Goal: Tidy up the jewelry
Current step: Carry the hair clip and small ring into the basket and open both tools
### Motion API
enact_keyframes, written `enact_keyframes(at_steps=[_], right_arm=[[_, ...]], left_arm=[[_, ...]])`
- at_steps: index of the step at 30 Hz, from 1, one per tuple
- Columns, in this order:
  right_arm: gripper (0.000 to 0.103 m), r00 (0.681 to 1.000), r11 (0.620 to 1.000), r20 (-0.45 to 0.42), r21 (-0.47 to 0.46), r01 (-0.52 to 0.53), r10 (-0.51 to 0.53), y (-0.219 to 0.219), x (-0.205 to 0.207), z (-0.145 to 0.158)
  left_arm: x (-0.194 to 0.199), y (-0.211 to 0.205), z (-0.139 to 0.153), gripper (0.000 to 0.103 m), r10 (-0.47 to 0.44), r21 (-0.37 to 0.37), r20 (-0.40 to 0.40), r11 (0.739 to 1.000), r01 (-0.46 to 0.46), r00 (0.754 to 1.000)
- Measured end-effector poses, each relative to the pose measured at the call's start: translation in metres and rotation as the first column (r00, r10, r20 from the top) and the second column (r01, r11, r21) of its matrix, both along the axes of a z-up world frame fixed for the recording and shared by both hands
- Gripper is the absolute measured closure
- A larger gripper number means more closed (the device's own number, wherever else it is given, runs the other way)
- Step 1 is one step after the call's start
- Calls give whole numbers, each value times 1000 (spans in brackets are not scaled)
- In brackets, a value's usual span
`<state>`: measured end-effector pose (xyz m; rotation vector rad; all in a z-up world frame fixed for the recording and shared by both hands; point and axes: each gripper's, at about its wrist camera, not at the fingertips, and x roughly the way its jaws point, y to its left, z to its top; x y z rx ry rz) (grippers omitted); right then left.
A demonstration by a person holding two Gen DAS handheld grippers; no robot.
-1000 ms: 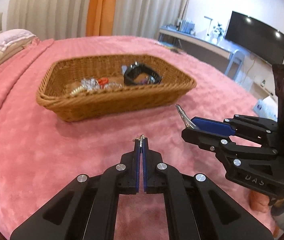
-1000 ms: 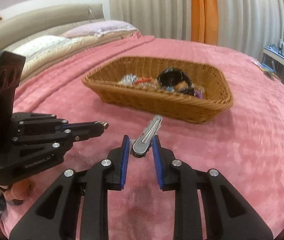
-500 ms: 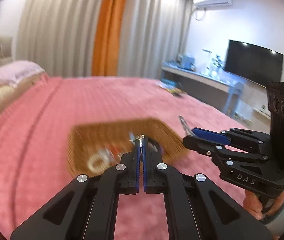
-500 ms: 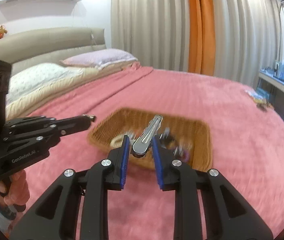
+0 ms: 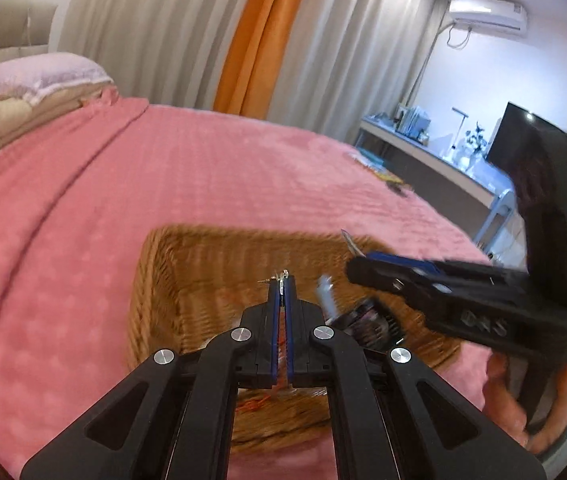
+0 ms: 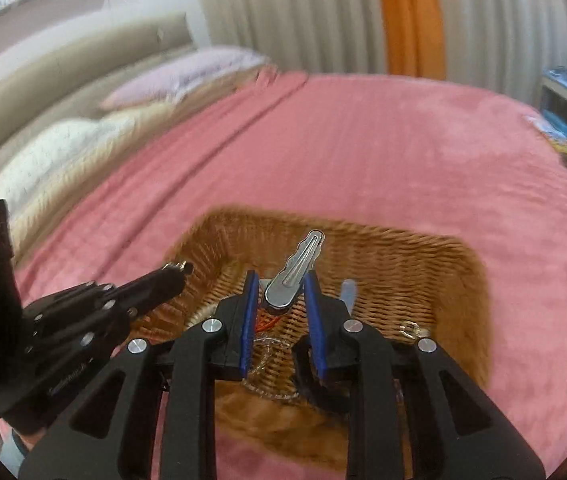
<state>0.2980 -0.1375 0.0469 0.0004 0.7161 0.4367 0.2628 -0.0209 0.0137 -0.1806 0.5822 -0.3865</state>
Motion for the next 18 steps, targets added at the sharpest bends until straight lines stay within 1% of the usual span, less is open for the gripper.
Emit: enact_keyframes(at_steps=[1,2,4,6,9,11,13,14,15,17,18], right_arm=[[82,1000,1000,-22,-26,-3,2,5,8,-6],[82,998,999,-61,-41,-3,1,8,19,-13],[82,994,999,-112,-38,-2,-2,11,31,-23],[82,990,1000,-139,-31,-3,-1,10,38,-31],[82,987,999,-157,-53,8,-16,12,43,-37],[81,984,999,-177,-48,7,-15,12,46,-40],[71,984,999,-179,-46,13,-21,11,45,-39],[58,984,999,-175,-39,18,-25,8,43,-38],[52,986,999,-163,-32,21,-26,5,40,-36],[52,992,999,-124,-30,30,-33,1,30,-29],[52,994,999,-102,-29,36,-39,-2,24,-25]], left_arm=[[2,2,-6,103,0,11,-8,1000,0,1000],[3,4,-10,103,-2,17,-15,1000,3,1000],[8,7,-14,103,-14,5,-30,1000,14,999],[11,9,-19,103,-20,2,-40,1000,20,999],[14,8,-26,102,-20,33,-59,999,22,998],[15,7,-29,102,-22,39,-69,999,24,997],[14,9,-28,91,-33,10,-80,999,34,996],[12,11,-27,75,-32,-2,-77,999,32,997],[10,14,-25,71,-29,-13,-64,1000,28,998],[2,20,-17,70,-41,-46,-38,998,40,998],[-4,21,-14,67,-51,-68,-27,996,49,998]])
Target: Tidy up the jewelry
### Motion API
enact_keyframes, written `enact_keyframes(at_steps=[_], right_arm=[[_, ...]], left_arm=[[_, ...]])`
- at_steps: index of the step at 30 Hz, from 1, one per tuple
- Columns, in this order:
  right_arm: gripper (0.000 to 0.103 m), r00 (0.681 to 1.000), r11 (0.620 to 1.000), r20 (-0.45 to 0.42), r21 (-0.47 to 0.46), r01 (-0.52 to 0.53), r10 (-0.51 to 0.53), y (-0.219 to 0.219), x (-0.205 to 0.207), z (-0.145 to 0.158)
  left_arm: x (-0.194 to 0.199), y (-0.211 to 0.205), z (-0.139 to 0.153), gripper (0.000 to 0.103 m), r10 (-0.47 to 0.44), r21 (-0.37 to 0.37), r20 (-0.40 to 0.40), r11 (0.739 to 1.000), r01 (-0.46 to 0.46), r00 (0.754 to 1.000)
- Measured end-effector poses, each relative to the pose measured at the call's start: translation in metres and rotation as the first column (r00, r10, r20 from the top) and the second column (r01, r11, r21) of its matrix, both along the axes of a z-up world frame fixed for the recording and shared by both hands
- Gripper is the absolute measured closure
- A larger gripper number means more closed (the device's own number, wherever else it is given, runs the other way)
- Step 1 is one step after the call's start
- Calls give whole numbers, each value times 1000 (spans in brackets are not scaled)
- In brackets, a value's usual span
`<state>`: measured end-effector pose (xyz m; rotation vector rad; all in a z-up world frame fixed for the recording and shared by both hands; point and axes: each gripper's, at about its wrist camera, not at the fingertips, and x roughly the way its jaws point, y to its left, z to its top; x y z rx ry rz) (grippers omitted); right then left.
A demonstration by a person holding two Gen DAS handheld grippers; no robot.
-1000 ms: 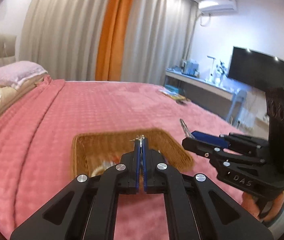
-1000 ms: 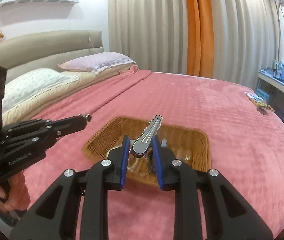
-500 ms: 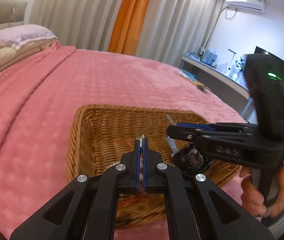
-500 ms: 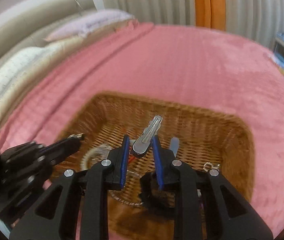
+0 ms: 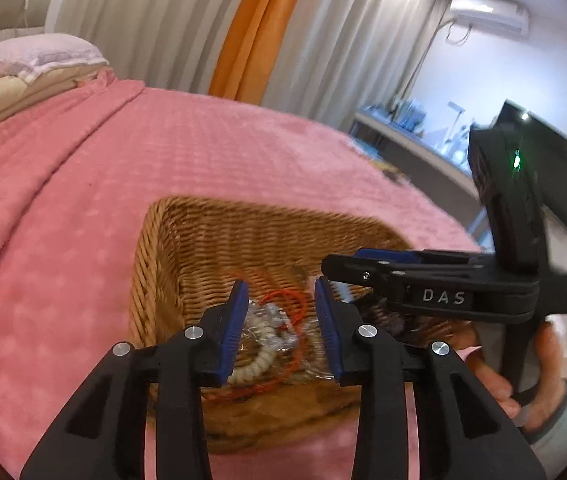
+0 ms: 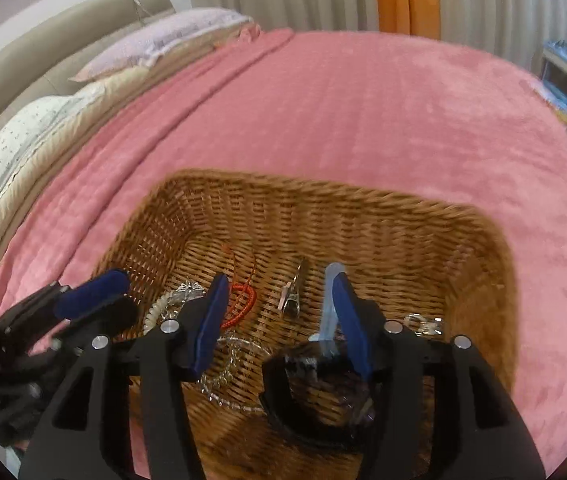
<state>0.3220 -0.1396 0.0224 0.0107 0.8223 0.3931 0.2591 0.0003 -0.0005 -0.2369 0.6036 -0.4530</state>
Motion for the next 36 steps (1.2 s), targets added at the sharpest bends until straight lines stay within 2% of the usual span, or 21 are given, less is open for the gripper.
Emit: enact_keyframes(at_steps=[2,8,11,12,15,17,19,21,23,26,28,32,33,34,36], right_arm=[[52,1000,1000,26,21,3,-4,-6,-13,9],[52,988,999,152,39,19,-24,-20,-66,42],[49,971,999,235,44,26,-36,-27,-104,63],[44,961,998,273,51,31,-44,-29,-121,71],[37,933,997,353,69,42,-64,-34,-165,85],[37,914,994,397,91,52,-84,-39,-192,88],[37,895,993,433,100,68,-105,-42,-214,84],[36,876,989,461,96,111,-143,-44,-234,74],[34,866,983,467,113,144,-180,-47,-248,63],[28,832,962,483,165,219,-273,-57,-268,44],[23,819,951,485,181,250,-307,-60,-271,35],[22,810,939,476,162,302,-343,-63,-266,11],[22,806,936,476,161,314,-352,-64,-266,4],[22,804,933,475,156,325,-359,-65,-265,-5],[22,808,933,469,134,333,-355,-63,-263,-15]], left_arm=[[-18,8,11,59,-18,-67,47,998,21,999],[-67,17,49,52,22,-109,165,994,-3,986],[-95,18,61,44,47,-114,206,993,-23,977],[-104,17,64,41,57,-113,216,993,-33,975],[-138,11,71,34,122,-74,255,992,-107,959],[-156,11,72,30,157,-62,266,987,-145,951],[-176,9,70,29,186,-61,266,982,-176,946],[-189,5,66,27,226,-29,272,974,-227,935],[-208,-10,60,23,289,58,307,945,-321,907],[-227,-27,48,19,328,123,356,912,-392,875],[-235,-35,40,15,345,131,395,896,-424,851],[-242,-43,21,9,380,135,443,867,-479,812],[-240,-44,12,8,387,146,440,860,-490,810],[-239,-42,7,8,387,157,420,860,-486,821],[-233,-38,7,8,380,153,384,872,-464,841]])
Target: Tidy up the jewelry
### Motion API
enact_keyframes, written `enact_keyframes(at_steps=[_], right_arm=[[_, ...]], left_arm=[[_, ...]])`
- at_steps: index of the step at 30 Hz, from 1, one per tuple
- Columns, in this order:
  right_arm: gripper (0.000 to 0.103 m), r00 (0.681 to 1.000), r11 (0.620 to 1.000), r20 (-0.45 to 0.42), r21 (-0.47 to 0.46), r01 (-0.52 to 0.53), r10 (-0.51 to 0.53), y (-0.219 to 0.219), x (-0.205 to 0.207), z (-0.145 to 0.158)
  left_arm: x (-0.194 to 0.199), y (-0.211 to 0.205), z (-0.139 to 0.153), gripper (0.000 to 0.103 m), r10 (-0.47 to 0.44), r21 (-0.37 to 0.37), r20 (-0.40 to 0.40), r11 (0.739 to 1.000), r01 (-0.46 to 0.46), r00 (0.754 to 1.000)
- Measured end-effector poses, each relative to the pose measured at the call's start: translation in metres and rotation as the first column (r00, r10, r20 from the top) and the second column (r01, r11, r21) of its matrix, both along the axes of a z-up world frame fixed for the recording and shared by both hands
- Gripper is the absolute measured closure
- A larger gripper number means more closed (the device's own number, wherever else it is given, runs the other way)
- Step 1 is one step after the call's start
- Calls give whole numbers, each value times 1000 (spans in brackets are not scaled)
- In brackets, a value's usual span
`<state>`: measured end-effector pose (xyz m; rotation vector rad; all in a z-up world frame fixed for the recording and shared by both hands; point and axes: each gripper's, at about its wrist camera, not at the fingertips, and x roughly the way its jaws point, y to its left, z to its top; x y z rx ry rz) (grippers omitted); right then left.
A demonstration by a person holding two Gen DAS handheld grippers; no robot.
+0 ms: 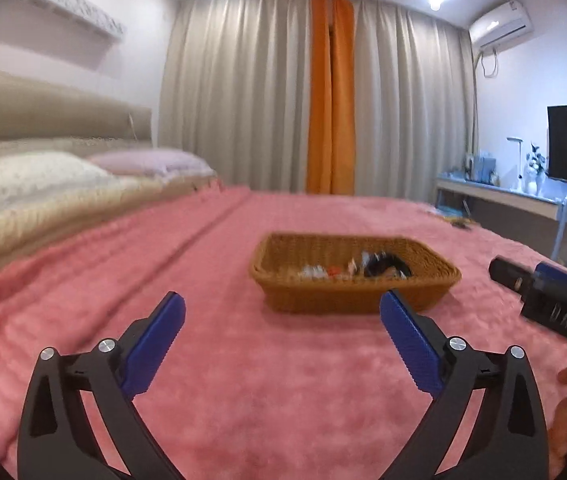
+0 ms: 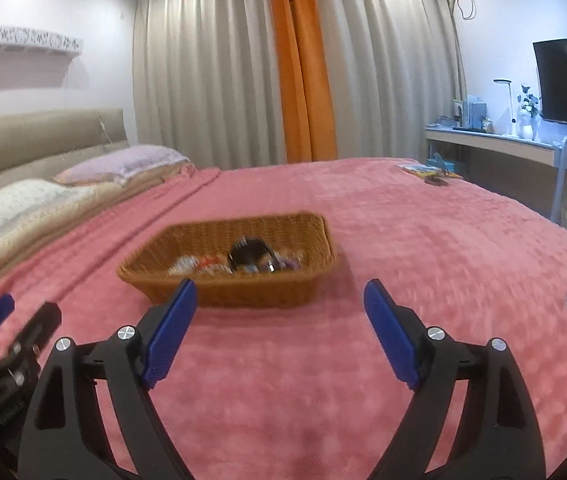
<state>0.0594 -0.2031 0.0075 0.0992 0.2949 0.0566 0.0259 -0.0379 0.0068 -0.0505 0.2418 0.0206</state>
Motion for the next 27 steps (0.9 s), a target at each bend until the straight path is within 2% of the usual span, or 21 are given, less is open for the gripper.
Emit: enact_keyframes(at_steps=[4,12,18,27], right_arm=[[22,999,1000,23,-6,-23,23,1,-4,-1],[22,998,998,-19,10,-56,56,1,-4,-7],[22,993,996,-87,-28,-79,76,12,10,-16],[22,995,993,-64,-90,-81,75,25,5,-17]], left_arm=[[0,5,-3,8,3,-24,2,1000,-3,1000],[1,5,-9,8,6,-42,-16,999,-7,1000],[10,4,-14,8,-5,-42,-60,999,2,998],[9,2,-14,8,-5,-33,-74,999,3,997]])
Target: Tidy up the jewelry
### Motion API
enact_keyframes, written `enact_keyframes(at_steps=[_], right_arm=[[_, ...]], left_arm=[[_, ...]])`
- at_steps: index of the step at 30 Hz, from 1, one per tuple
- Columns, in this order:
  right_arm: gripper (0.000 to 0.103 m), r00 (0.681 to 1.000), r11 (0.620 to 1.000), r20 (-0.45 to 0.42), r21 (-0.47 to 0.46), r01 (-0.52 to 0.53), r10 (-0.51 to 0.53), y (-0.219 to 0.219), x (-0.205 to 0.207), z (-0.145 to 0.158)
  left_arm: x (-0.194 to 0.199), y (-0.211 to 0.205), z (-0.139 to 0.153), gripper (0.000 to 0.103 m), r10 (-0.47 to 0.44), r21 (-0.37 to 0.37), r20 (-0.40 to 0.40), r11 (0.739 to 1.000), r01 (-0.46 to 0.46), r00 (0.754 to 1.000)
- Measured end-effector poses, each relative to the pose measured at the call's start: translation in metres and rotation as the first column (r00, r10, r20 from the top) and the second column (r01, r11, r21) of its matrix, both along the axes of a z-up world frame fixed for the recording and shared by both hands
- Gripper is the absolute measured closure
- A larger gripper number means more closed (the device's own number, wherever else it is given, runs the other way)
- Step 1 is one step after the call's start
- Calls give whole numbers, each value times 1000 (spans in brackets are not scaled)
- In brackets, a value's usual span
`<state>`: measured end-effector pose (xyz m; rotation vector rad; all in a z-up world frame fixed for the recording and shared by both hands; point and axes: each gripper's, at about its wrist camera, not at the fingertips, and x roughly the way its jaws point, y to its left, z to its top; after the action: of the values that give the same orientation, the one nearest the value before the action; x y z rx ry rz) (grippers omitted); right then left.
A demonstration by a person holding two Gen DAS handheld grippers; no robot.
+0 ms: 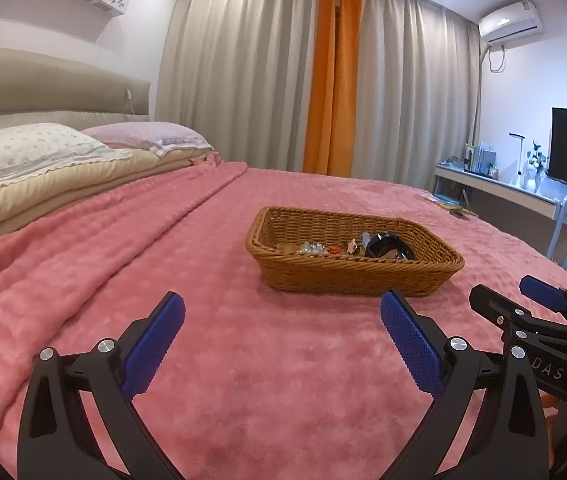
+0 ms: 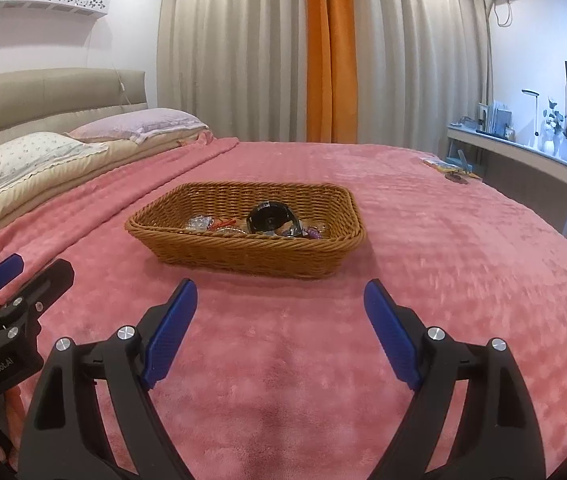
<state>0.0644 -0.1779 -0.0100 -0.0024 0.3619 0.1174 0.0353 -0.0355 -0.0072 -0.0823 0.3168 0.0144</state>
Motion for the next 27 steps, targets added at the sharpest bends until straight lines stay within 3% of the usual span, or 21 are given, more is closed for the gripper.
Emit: enact_keyframes(at_steps=[7,27], right_arm=[[22,1000,999,-27,48,1,0,-10,7,-1],[22,1000,999,-29,49,1,0,-10,7,-1]], left_arm=[[0,0,0,8,0,1,1,1000,0,1000],[4,-2,-2,8,-7,-2,-14,1000,7,1000]])
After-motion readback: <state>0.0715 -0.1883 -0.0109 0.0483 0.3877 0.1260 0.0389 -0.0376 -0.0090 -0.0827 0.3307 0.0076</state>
